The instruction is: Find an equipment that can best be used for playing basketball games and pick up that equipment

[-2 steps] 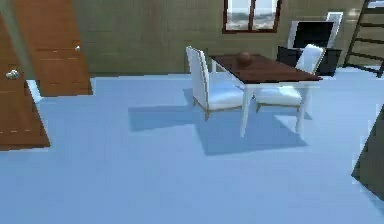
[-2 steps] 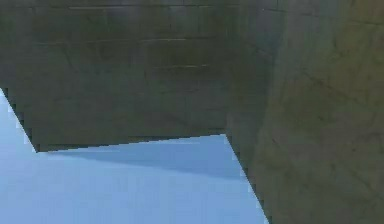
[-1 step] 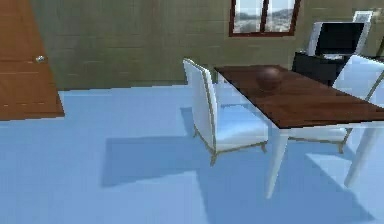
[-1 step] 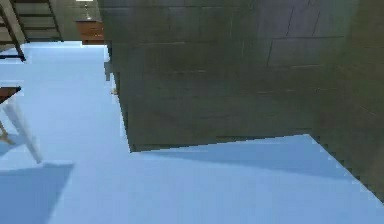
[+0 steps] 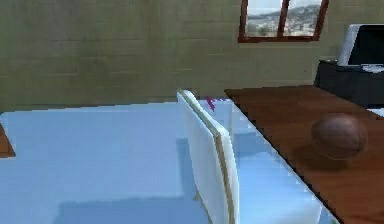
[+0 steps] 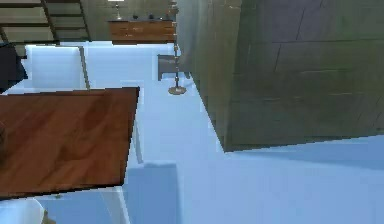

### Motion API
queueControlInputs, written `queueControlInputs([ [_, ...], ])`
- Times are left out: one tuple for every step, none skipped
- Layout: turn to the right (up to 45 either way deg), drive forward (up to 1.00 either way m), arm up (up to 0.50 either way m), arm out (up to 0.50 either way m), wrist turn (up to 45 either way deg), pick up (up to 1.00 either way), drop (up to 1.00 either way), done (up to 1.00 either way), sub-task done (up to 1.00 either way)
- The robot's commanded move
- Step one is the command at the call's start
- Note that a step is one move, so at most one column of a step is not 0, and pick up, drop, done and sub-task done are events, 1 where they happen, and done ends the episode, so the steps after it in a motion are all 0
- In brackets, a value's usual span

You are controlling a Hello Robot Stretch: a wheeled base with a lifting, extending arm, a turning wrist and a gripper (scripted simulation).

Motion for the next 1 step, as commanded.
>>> queueControlInputs([
  [-18.0,0.00,0.00,0.00,0.0,0.00,0.00,0.00,0.00],
])
